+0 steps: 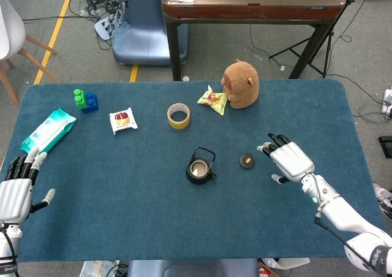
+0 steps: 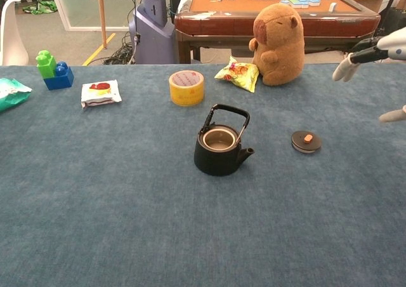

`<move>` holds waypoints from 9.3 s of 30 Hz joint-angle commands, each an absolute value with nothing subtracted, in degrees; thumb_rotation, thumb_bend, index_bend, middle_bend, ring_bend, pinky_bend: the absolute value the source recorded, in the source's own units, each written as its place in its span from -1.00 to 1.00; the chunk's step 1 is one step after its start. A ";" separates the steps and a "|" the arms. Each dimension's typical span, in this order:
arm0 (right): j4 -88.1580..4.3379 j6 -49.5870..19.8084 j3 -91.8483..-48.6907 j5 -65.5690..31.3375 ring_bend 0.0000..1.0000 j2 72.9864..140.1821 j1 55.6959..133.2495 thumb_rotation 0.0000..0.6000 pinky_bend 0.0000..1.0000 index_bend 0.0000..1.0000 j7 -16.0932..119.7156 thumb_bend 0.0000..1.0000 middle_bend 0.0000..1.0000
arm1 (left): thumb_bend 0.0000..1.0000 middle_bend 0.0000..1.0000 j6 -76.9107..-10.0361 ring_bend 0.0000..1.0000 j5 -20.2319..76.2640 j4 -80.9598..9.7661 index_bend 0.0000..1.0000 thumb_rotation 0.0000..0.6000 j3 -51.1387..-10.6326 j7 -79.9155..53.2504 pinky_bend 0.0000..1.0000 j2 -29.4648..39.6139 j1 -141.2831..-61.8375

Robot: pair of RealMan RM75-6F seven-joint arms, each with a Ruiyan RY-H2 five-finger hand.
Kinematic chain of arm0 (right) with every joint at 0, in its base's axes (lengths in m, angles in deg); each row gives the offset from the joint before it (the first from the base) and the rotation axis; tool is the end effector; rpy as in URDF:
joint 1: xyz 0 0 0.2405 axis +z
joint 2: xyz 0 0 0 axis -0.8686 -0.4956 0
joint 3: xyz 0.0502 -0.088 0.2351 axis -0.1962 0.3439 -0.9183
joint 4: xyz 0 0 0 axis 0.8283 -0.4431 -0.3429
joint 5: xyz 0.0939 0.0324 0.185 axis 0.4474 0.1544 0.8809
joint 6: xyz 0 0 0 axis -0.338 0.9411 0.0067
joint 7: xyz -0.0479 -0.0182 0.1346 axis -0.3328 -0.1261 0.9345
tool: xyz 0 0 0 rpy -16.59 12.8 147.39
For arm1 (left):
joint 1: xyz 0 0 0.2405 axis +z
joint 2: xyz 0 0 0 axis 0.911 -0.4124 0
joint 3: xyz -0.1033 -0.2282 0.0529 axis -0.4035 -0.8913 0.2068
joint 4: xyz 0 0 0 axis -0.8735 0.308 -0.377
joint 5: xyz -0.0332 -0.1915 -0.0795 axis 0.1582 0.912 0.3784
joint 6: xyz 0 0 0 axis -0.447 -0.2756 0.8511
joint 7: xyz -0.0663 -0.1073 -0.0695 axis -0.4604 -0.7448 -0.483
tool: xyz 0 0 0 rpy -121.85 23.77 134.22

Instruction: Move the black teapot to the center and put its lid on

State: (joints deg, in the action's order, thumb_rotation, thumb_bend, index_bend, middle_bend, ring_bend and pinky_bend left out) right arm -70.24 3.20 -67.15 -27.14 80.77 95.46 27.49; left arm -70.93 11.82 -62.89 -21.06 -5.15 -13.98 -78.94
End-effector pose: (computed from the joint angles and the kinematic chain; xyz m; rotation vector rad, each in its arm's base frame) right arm -0.2010 -0.3086 0.1092 2.0345 -0.7129 0.5757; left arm -0.2796 0.2043 0.1599 -1.3345 -0.8422 -0.9200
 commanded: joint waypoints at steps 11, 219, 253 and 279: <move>-61.07 6.19 -64.80 -18.95 -0.98 90.69 100.84 1.00 -0.78 -0.59 18.82 -0.60 -0.62 | -0.47 -1.00 -72.07 -1.00 7.24 -62.94 -0.79 1.00 -20.68 -1.33 -1.00 -13.35 -75.48; -74.66 -9.26 -53.19 -1.97 -1.00 91.02 125.18 1.00 -1.00 -0.52 3.25 -0.42 -0.73 | -0.47 -1.00 -70.05 -1.00 1.56 -61.32 -0.79 1.00 -25.83 -9.13 -1.00 -14.92 -66.96; -70.93 -3.97 -56.98 -10.37 -1.00 97.51 118.90 1.00 -1.00 -0.52 0.79 -0.43 -0.73 | -0.47 -1.00 -69.00 -1.00 2.58 -61.73 -0.79 1.00 -26.36 -8.69 -1.00 -15.01 -68.15; -64.11 -4.88 -58.21 -1.04 -1.00 109.60 125.42 1.00 -1.00 -0.52 -11.11 -0.43 -0.87 | -0.47 -1.00 -69.67 -1.00 1.85 -60.84 -0.79 1.00 -25.44 -12.05 -1.00 -15.14 -67.20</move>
State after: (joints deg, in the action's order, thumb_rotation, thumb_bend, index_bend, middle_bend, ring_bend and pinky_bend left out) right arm -64.18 -4.84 -58.28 -1.11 109.52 125.38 -11.04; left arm -69.73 1.91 -60.86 -25.50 -11.92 -15.10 -67.19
